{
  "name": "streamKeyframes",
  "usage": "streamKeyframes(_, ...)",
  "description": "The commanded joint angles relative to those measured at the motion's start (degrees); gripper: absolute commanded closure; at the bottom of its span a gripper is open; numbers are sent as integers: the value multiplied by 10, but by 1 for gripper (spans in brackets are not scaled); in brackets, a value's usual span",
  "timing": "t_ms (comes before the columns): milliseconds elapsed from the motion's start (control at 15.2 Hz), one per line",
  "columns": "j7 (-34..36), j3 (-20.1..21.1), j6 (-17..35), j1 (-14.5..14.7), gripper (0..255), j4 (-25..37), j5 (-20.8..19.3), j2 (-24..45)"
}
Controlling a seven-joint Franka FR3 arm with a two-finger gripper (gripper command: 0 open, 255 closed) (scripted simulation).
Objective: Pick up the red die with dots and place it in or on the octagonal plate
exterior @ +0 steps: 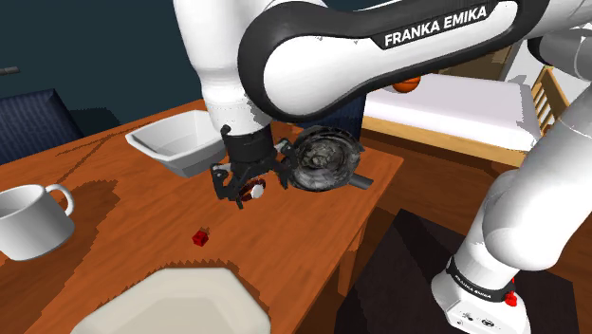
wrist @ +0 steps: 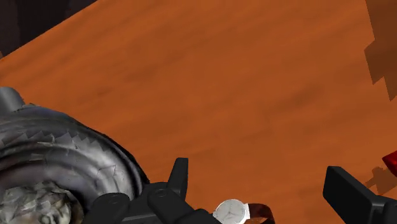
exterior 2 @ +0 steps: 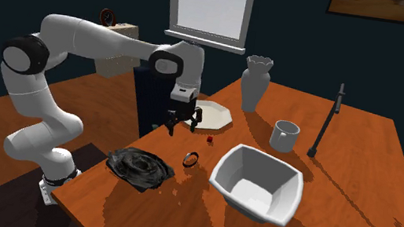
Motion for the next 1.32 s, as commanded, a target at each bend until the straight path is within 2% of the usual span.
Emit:
streamKeyframes(0,47,21,-5,5,0,47,-31,57)
streamKeyframes(264,140,45,-28,45,0,150,-104,174)
streamKeyframes(528,212,39,-70,119,0,280,-175,294)
streamKeyframes(594,218,35,-76,130,0,297,-182,308)
streamKeyframes(1056,220,33,-18,114,0,232,-178,300)
streamKeyframes(1254,221,33,-13,113,0,227,-178,299)
